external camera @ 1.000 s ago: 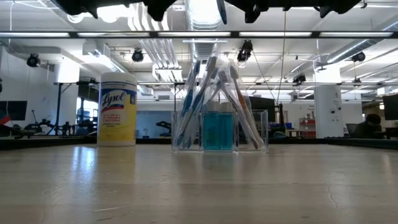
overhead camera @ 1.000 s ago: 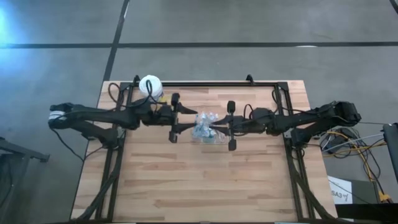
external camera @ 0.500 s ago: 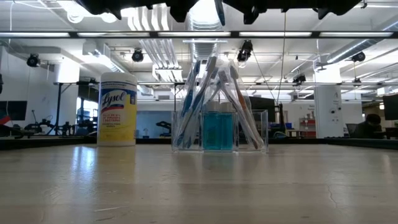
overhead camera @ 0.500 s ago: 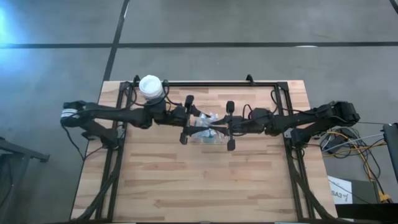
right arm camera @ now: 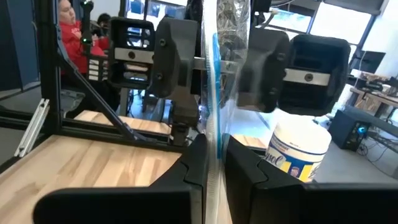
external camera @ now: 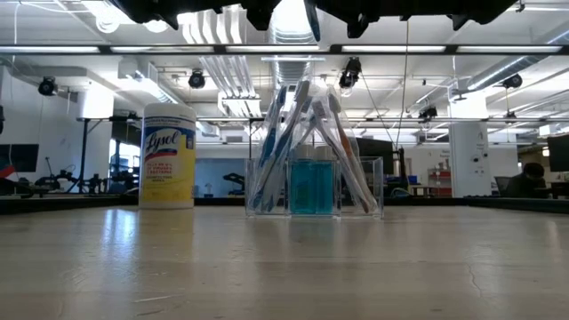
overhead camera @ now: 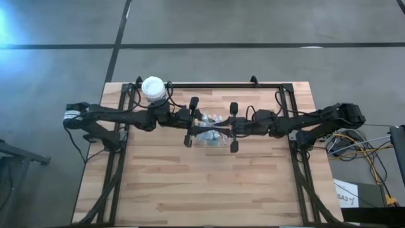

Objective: Pick & Place toothbrushing station
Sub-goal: Put the blue toothbrush into the left compartment of the transparent organizer

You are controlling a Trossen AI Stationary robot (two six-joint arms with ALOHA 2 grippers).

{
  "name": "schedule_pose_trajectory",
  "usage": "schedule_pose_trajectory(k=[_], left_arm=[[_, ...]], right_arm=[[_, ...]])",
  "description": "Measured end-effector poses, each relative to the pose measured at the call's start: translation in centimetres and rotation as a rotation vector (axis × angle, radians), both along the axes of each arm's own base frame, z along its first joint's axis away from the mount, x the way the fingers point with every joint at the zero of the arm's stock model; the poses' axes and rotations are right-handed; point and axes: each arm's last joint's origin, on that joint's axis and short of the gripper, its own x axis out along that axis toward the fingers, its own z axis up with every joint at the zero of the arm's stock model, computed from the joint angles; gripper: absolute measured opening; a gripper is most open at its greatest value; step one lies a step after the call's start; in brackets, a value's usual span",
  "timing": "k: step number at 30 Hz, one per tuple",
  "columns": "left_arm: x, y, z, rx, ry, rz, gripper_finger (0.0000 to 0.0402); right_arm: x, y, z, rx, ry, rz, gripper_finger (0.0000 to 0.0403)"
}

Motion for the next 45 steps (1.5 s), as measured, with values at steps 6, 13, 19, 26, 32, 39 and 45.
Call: schedule_pose_trajectory(k=[6,13,19,26,32,39,45], left_arm=[[0.0,-0.1,0.0,0.029,-0.005,-0.017,0.0022],[-0.3,-0.1,0.0,0.021,0.027,-0.022,0.0023],[-1.4,-0.3,0.2,0.026,0.116,-0.039,0.0023],[-4.7,-0.5,1.0,0.035,0.193,0.004,0.0022],[-10.1,-0.7,0.0,-0.044,0.172,0.051,0.0022],[-16.0,-0.9,-2.0,-0.078,0.112,0.086,0.0022],[-18.8,-1.1,-3.7,-0.06,0.06,0.101,0.0022]], right_arm=[[0.1,0.0,-0.1,0.009,0.002,0.0,0.0024],[-0.1,0.0,0.1,0.053,-0.003,0.004,0.0038],[-1.3,-0.2,1.7,0.056,-0.064,-0.008,0.0088],[-3.8,-0.3,2.5,0.052,-0.055,-0.001,0.0115],[-7.9,-0.4,1.9,0.056,-0.103,0.001,0.01],[-12.9,-0.6,0.3,0.086,-0.198,0.006,0.0054],[-16.2,-0.7,-2.5,0.076,-0.25,0.001,0.0012]])
